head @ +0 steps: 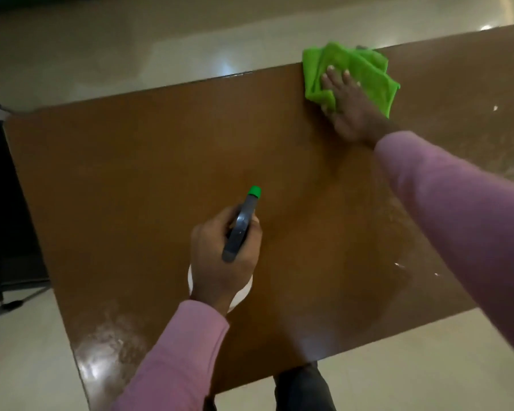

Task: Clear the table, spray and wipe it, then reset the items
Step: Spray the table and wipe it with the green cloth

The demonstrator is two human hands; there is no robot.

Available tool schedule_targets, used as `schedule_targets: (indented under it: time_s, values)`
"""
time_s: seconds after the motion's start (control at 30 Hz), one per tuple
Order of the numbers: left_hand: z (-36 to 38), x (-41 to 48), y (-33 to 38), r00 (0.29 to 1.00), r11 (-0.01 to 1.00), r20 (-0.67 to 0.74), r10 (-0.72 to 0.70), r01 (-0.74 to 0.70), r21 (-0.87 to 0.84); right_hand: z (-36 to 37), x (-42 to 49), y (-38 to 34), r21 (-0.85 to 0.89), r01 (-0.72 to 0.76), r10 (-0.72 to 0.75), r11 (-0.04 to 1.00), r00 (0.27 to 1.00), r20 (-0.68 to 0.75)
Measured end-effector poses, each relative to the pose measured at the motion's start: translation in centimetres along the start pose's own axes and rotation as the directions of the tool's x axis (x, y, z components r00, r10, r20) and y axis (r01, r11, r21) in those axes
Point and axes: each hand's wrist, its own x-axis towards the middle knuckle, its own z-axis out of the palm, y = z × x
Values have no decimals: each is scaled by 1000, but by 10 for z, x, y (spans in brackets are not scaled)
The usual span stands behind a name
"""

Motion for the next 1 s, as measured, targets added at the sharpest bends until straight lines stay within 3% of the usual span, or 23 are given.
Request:
schedule_targets:
  time_s: [0.07,0.17,0.33,0.4,0.5,0.63,0.73,0.87,1.0]
  values:
    - [22,-8,2,999,999,-26,-43,43,-22,1,18,2,-21,14,-14,1000,1000,-18]
    - [47,-14,12,993,996,-72,-92,91,-14,23,-44,4,-63,109,-113,992,992,-57]
    - [70,-20,24,989,991,-134,-66,81,106,70,-226,16,-44,179,-172,983,976,130]
    - [72,-24,26,986,989,-161,-40,62,137,76,-259,21,-56,177,-164,983,970,178]
    - [77,-28,24,984,981,-173,43,-8,195,64,-215,27,-56,166,-157,985,978,139]
    - [85,-33,24,984,969,-135,113,-79,234,25,-85,23,-85,89,-88,992,996,16]
    - [88,-36,24,981,957,-129,142,-103,270,23,-67,19,-122,98,-100,988,995,-9]
    - [91,-35,25,983,956,-132,129,-88,279,66,-195,30,-135,187,-186,973,982,27]
    - [90,-32,28,986,960,-139,94,-53,276,122,-372,37,-137,164,-140,977,975,173]
